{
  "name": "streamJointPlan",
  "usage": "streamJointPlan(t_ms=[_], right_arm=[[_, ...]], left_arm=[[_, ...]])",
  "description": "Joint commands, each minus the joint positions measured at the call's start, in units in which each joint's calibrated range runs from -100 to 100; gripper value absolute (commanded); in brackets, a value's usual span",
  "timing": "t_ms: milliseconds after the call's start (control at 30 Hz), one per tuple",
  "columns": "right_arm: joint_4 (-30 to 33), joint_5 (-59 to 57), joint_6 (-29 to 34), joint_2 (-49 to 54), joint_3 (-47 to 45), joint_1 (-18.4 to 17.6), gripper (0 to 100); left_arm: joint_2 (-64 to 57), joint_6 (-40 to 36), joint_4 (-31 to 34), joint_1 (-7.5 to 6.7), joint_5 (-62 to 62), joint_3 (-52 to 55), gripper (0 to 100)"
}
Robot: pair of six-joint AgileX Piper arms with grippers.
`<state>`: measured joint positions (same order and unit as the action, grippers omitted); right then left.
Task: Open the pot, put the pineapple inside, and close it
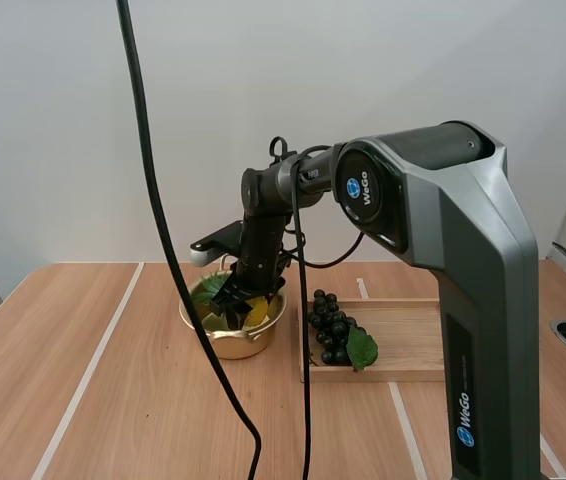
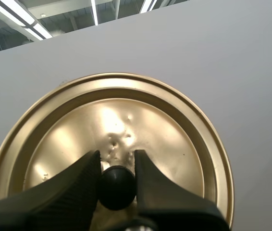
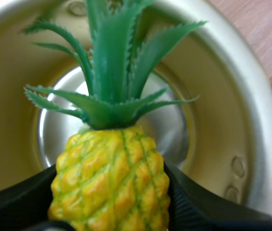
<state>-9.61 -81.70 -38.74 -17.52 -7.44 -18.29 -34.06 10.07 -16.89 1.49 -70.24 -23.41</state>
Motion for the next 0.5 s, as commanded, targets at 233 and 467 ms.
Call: streamJointPlan(t_ms=[233,467], right_arm=[[3.8,-1.8,0.4,0.4,-0.1,0.0,48],[4.8,-3.7,-0.5,0.4,-0.1,-0.1,100]], left_arm=[[0.4,-0.3,0.3,0.01,0.8,-0.5,0],[0.7,-0.3,0.3,0.01,0.8,-0.5,0]])
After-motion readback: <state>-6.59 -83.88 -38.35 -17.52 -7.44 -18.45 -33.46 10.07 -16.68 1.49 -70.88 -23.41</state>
